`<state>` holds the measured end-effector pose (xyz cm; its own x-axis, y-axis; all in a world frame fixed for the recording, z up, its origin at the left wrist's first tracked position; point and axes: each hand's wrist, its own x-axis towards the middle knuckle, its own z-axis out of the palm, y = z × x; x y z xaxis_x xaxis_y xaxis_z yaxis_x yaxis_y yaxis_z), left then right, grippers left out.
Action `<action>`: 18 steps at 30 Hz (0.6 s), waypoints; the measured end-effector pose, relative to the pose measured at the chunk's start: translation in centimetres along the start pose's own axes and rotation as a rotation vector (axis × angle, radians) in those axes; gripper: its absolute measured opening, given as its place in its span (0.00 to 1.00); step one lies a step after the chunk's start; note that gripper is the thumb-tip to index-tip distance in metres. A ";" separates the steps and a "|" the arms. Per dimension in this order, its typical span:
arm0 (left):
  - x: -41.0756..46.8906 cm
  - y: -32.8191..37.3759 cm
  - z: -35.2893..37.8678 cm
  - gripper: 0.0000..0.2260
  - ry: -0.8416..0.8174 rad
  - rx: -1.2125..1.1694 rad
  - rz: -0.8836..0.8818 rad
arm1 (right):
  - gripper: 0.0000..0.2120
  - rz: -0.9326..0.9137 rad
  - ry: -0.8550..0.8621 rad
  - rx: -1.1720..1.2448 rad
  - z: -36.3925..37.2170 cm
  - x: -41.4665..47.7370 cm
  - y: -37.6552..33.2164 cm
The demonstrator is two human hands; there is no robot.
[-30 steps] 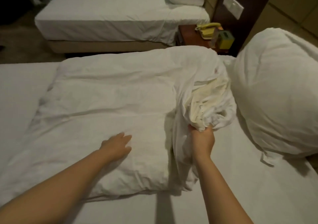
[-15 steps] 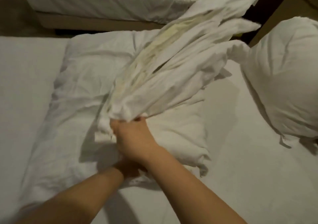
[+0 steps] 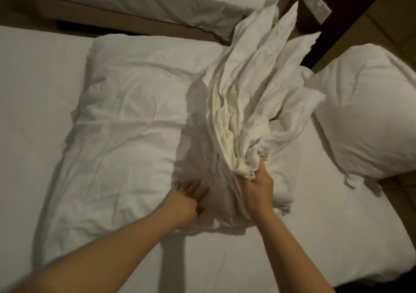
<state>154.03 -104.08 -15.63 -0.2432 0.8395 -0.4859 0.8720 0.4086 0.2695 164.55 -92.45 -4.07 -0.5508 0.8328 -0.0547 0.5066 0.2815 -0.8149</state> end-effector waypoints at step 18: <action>13.9 9.4 -5.1 0.30 0.282 -0.042 -0.234 | 0.28 0.322 0.528 0.456 -15.8 7.7 11.0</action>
<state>156.68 -86.74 -15.57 -0.5465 0.7852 -0.2912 0.7625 0.6103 0.2147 176.34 -75.40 -4.34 0.0258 0.9898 -0.1399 0.2015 -0.1422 -0.9691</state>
